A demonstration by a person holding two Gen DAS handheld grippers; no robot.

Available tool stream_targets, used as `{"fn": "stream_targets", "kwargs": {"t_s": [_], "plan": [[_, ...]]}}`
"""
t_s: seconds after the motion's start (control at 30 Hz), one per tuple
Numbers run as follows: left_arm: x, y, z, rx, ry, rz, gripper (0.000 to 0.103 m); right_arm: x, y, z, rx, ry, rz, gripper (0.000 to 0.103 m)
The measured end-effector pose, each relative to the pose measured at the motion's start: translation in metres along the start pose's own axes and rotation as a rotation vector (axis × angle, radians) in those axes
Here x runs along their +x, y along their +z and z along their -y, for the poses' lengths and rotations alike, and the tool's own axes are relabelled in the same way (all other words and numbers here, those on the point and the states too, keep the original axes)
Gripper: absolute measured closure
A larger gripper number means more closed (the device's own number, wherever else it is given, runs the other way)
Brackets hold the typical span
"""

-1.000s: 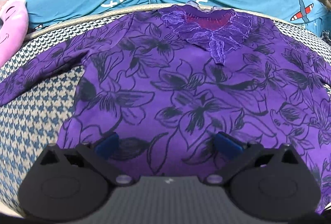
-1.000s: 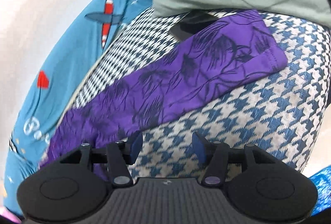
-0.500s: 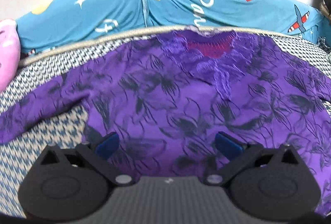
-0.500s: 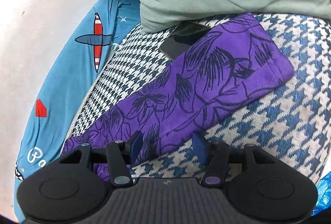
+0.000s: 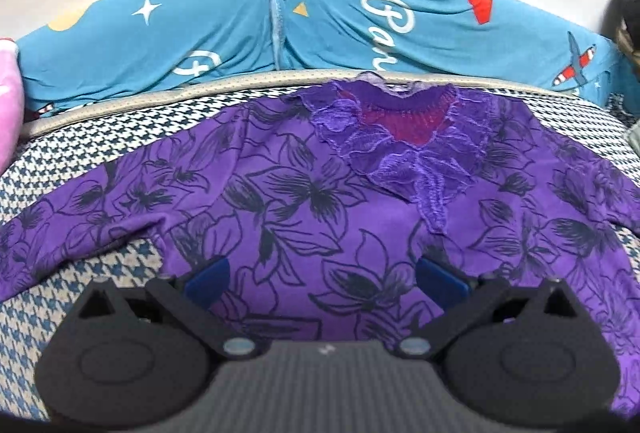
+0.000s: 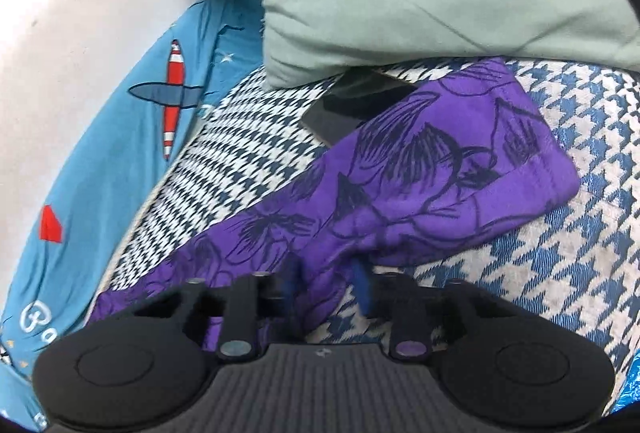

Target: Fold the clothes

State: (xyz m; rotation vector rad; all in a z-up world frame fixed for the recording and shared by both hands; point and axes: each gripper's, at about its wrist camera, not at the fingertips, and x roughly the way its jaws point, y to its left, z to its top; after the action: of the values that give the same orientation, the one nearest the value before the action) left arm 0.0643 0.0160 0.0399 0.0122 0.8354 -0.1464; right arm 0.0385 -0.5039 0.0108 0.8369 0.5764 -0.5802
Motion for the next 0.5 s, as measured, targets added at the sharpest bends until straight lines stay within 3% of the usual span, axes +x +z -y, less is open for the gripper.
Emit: {"fn": "stream_targets", "kwargs": {"t_s": [0.2, 0.33, 0.5], "plan": [[-0.002, -0.002, 0.003, 0.041, 0.006, 0.005, 0.000, 0.002, 0.001, -0.012, -0.014, 0.008, 0.015, 0.091], [0.001, -0.002, -0.001, 0.003, -0.013, -0.017, 0.000, -0.007, 0.001, -0.031, -0.049, 0.091, 0.038, 0.092], [0.003, -0.002, -0.005, -0.034, -0.022, -0.028, 0.000, -0.016, -0.013, -0.072, -0.193, 0.191, 0.052, 0.092]]}}
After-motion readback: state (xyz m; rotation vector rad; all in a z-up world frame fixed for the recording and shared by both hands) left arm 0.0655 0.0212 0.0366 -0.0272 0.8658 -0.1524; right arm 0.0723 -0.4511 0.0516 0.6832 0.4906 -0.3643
